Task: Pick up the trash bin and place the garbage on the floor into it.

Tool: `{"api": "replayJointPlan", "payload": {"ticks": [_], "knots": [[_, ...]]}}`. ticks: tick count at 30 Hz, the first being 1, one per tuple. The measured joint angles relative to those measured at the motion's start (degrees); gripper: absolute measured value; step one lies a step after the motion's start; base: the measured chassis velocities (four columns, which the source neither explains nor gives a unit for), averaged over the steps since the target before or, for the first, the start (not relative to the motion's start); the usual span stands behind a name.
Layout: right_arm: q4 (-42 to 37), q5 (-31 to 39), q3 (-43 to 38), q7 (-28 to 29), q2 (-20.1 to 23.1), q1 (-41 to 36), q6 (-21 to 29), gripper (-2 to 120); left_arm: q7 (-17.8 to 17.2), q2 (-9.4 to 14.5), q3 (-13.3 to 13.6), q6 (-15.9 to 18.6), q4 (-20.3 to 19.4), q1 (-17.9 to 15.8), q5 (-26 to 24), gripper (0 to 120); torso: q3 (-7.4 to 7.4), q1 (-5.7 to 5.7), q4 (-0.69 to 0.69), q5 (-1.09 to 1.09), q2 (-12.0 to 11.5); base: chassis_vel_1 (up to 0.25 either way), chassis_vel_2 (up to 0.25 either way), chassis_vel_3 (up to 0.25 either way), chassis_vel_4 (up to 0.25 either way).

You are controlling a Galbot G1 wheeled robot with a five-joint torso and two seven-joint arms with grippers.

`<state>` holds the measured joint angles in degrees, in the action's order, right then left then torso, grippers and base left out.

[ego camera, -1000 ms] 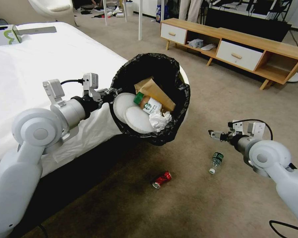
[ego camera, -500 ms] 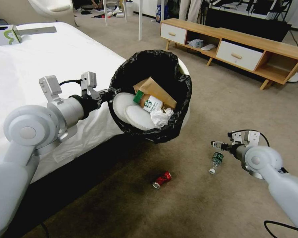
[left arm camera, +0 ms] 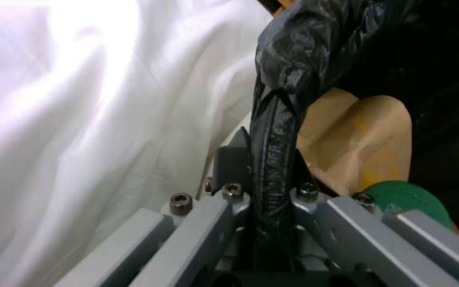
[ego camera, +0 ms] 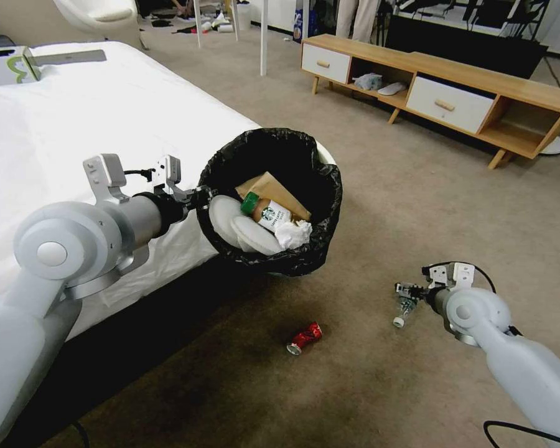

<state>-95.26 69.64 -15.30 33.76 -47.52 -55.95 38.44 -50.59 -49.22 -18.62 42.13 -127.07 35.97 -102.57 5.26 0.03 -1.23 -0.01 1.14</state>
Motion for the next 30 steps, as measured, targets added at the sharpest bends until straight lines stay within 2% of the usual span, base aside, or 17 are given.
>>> {"api": "replayJointPlan", "payload": {"ticks": [21,30], "knots": [[15.68,1.36,-0.89,-1.64,-7.41,5.02,-2.14,100,0.98,0.61,-0.82,0.00,-1.05,1.58,-0.04,2,0.00,0.00,0.00,0.00,0.00,0.000,0.000,0.000,0.000],[22.86,-2.10,-1.75,-3.90,-10.54,7.73,-3.84,100,1.73,0.61,-1.27,0.00,-1.14,2.15,0.29,2,0.00,0.00,0.00,0.01,0.00,0.000,0.000,0.000,0.000]]}}
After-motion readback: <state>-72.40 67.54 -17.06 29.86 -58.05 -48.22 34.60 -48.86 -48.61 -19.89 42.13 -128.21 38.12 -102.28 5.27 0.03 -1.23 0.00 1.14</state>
